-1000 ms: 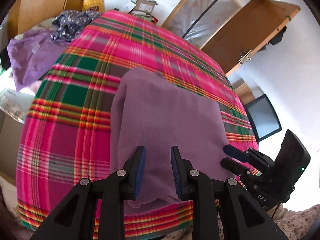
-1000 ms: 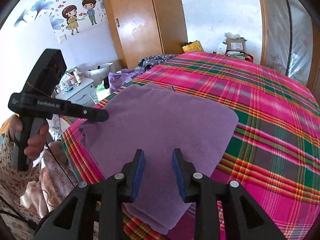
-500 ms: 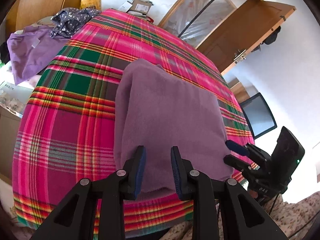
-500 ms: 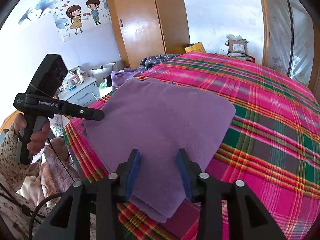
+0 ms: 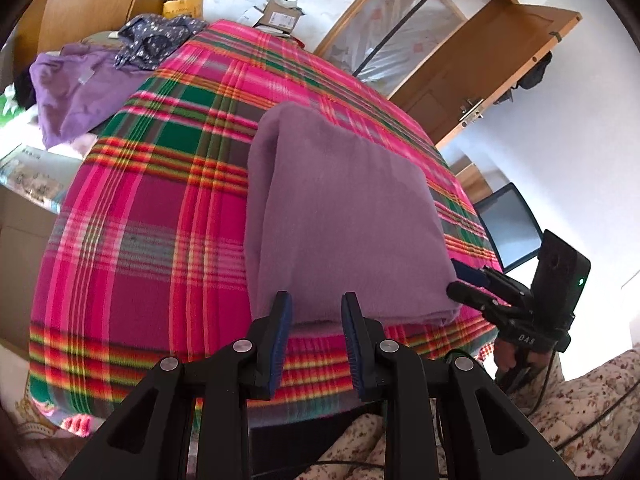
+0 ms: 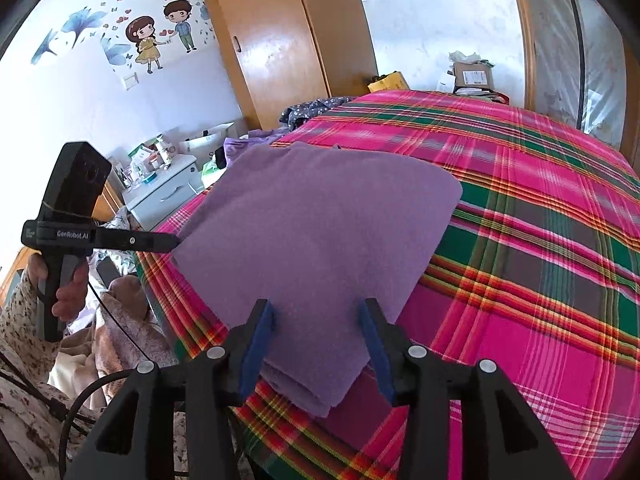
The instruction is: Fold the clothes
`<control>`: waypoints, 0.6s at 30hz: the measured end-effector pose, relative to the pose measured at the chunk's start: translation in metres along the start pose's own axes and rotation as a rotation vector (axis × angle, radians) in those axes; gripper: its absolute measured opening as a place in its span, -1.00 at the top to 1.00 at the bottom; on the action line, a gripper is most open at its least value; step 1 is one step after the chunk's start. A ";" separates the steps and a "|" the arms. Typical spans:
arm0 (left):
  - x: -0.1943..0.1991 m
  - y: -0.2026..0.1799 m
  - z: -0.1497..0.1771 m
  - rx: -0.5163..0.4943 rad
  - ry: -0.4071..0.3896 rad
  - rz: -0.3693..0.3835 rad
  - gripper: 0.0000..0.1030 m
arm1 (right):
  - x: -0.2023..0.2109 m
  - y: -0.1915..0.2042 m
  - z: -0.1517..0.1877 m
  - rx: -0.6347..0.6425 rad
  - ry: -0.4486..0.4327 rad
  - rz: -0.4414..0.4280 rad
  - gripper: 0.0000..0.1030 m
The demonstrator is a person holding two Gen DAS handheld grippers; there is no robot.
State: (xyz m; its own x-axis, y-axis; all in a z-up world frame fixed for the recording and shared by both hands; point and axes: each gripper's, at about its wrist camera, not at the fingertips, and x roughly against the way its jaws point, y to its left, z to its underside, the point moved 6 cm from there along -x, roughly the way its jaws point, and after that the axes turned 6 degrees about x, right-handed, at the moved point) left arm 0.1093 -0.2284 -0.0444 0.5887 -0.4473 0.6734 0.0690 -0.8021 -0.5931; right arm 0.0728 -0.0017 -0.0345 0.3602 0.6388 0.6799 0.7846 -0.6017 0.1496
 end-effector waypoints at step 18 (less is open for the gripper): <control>0.020 -0.010 -0.038 -0.022 -0.074 -0.047 0.06 | 0.017 -0.031 -0.008 -0.148 -0.050 -0.026 0.10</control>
State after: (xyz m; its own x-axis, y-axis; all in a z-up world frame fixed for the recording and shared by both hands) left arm 0.0896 -0.2449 -0.0083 0.6434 -0.3792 0.6650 0.0807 -0.8302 -0.5516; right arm 0.0503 0.0239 -0.0216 0.3678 0.6760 0.6386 0.7127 -0.6460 0.2735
